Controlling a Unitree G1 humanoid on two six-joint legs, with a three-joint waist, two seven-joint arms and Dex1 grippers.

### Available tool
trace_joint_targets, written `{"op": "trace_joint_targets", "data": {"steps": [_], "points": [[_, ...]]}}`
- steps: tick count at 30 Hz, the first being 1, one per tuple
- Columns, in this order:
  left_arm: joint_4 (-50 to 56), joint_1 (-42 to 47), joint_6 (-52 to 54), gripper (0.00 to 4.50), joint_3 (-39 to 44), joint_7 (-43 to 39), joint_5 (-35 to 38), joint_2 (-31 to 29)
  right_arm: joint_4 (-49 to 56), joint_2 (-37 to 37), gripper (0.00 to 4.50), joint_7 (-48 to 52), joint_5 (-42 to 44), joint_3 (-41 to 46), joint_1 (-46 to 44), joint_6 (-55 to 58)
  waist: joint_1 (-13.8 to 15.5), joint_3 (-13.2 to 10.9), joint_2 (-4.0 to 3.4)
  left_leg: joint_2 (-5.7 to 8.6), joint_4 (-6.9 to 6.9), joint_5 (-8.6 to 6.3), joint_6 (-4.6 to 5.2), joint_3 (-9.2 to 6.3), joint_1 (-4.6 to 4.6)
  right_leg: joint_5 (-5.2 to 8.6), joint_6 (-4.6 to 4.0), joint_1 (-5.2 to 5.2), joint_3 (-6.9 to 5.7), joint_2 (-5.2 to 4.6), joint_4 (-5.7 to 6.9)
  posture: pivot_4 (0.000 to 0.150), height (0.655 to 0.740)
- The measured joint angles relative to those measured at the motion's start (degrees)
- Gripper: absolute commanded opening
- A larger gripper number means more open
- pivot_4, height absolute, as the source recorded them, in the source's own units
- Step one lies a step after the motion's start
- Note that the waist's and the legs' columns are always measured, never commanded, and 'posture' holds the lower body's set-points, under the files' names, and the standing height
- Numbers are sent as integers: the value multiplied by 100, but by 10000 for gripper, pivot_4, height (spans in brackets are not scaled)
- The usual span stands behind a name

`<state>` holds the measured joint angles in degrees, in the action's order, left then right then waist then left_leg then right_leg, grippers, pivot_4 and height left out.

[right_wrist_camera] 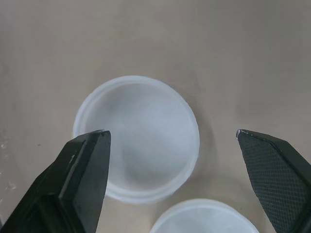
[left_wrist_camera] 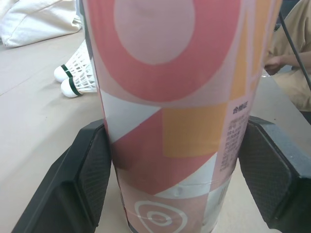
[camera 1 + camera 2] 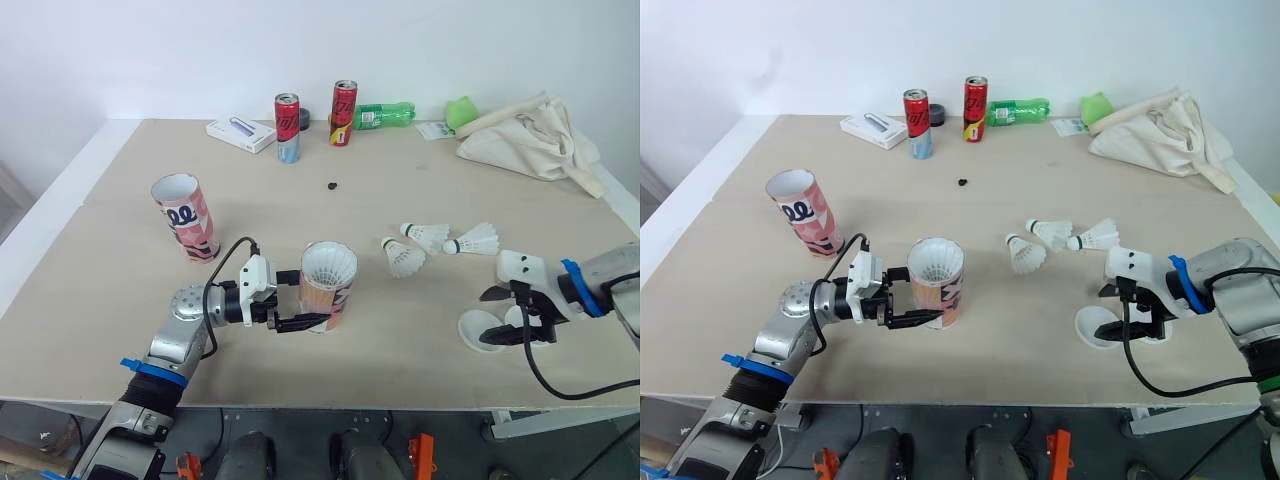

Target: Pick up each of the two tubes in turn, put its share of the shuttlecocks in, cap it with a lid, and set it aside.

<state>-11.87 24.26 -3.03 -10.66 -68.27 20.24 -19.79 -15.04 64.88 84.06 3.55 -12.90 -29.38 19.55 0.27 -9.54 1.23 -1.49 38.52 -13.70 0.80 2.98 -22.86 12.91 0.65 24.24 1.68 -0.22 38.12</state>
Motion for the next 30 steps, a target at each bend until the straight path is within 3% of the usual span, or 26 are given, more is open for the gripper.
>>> {"op": "trace_joint_targets", "data": {"steps": [2, 8, 17, 22, 25, 30], "points": [[-32, 0, -55, 35183, -3, 28, -3, 32, -96, -58, 32489, 15, -101, -69, -123, -66, 0, 0, -1, 1, 1, 0, 0, 3, 0, -2, 4, 0, 4, -1, 0, 1500, 7400], [-48, -2, -86, 35183, -23, 89, -11, 75, -290, -144, 906, 206, -300, -185, -305, -341, 3, 0, 0, 5, 1, 0, 0, 6, -1, -3, 6, 0, 7, -4, -2, 1500, 7400], [-37, -10, -156, 35183, -68, 280, -65, 85, -422, -315, 906, 395, -306, -193, -506, -372, 1, 0, 0, 4, 1, 3, 5, 7, 3, -11, 6, 0, 10, -1, -1, 1500, 7400], [-66, -7, -240, 35183, -65, 282, -95, 122, 321, -451, 906, 565, 497, -3, -799, 465, 1, -1, -3, 4, 0, 3, 5, 6, 0, -12, 6, 2, 11, -1, -1, 1500, 7400], [-143, 17, -330, 35183, -79, 255, -103, 166, 1086, -166, 906, 589, 1139, 78, -1126, 722, 4, -1, -4, 4, -1, 3, 5, 3, -4, -10, 7, 3, 7, -4, -3, 1500, 7400], [-366, 172, -356, 35183, -77, 146, -111, 185, 1407, 22, 906, 604, 1589, -21, -2186, 854, 1, -2, -4, 4, 1, 3, 5, 12, -4, -12, 7, 6, 9, -9, -8, 1500, 7400]]}}
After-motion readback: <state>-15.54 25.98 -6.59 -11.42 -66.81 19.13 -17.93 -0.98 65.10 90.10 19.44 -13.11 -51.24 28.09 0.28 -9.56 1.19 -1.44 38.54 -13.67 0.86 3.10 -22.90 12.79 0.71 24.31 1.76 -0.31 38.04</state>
